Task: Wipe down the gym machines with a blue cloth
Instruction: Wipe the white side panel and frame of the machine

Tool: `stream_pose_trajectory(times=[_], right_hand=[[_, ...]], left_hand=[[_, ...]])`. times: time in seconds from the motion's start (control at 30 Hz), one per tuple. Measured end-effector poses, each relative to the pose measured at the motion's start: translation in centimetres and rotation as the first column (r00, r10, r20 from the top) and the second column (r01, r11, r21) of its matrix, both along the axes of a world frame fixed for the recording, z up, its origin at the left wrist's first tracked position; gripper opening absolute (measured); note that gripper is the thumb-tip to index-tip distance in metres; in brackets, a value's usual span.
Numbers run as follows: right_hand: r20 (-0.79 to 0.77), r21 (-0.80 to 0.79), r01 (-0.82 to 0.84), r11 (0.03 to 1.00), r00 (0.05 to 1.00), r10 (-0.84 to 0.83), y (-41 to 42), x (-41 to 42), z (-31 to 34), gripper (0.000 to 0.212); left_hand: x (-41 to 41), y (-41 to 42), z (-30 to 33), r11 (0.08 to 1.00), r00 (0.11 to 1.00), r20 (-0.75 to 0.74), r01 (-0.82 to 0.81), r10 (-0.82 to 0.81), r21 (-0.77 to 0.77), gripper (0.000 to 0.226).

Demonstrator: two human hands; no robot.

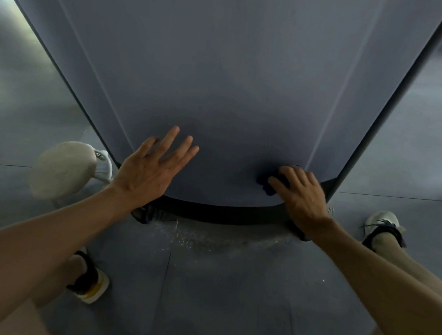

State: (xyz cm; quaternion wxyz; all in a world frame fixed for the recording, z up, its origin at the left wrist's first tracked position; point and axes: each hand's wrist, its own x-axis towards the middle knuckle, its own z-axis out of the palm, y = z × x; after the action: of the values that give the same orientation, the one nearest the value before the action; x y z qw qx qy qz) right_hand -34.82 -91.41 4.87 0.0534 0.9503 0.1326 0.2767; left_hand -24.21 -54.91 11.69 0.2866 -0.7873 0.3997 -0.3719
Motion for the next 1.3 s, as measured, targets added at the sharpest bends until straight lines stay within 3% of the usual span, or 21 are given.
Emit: stream_pose_trajectory(times=[0.13, 0.2, 0.33, 0.4, 0.47, 0.57, 0.67, 0.77, 0.83, 1.0, 1.17, 1.3], right_hand=[[0.104, 0.024, -0.24, 0.97, 0.966, 0.237, 9.8, 4.3, 1.0, 0.038], [0.123, 0.0, -0.295, 0.955, 0.948, 0.293, 13.6, 6.4, 2.4, 0.032], [0.176, -0.063, -0.275, 0.959, 0.943, 0.282, 10.2, 5.6, 3.0, 0.036], [0.164, 0.014, -0.164, 0.986, 0.974, 0.16, 5.4, 3.3, 2.6, 0.043], [0.102, 0.184, 0.058, 0.981, 0.992, -0.078, 2.1, 1.0, 1.7, 0.059], [0.062, 0.53, 0.247, 0.811, 0.943, -0.328, 3.8, 0.2, 0.8, 0.062], [0.11, 0.723, 0.148, 0.675, 0.939, -0.325, 9.8, 2.3, 1.1, 0.043], [0.185, 0.679, -0.009, 0.734, 0.97, -0.159, 15.3, 4.1, 2.4, 0.04], [0.211, 0.699, -0.042, 0.714, 0.966, -0.15, 15.6, 4.3, 3.3, 0.038], [0.178, 0.908, 0.007, 0.418, 0.898, -0.402, 10.5, 3.3, 3.7, 0.038], [0.192, 0.975, -0.109, 0.193, 0.854, -0.485, 8.9, 3.1, 6.0, 0.036], [0.089, 0.987, -0.154, -0.041, 0.749, -0.657, 2.7, 4.3, 9.6, 0.036]], left_hand=[[-0.2, 0.0, 0.5, 0.999, 0.999, -0.029, -0.034, 0.035, 0.036, 0.075], [-0.4, 0.1, 0.7, 0.996, 0.997, -0.027, -0.067, 0.069, 0.063, 0.074], [-0.1, 0.5, 1.9, 0.996, 0.998, -0.034, -0.059, 0.061, 0.064, 0.076], [0.0, 0.2, 2.1, 0.998, 0.998, -0.039, -0.045, 0.047, 0.044, 0.079], [-0.1, -0.5, 2.4, 0.998, 0.998, -0.055, -0.041, 0.043, 0.044, 0.081], [0.0, -1.1, 4.1, 0.996, 0.999, -0.048, -0.016, 0.02, 0.093, 0.079], [0.0, -2.0, 6.7, 0.99, 1.0, -0.016, -0.001, 0.003, 0.141, 0.075], [-0.3, -2.7, 8.6, 0.983, 1.0, 0.006, -0.003, 0.002, 0.186, 0.074], [-0.4, -3.8, 9.7, 0.971, 0.999, 0.02, 0.034, -0.04, 0.237, 0.072], [-1.1, -10.4, 12.6, 0.941, 0.986, 0.029, 0.146, -0.163, 0.304, 0.07], [-2.4, -19.1, 15.2, 0.901, 0.974, 0.029, 0.196, -0.225, 0.388, 0.079], [-2.0, -24.6, 16.7, 0.847, 0.956, 0.082, 0.208, -0.282, 0.489, 0.073]])
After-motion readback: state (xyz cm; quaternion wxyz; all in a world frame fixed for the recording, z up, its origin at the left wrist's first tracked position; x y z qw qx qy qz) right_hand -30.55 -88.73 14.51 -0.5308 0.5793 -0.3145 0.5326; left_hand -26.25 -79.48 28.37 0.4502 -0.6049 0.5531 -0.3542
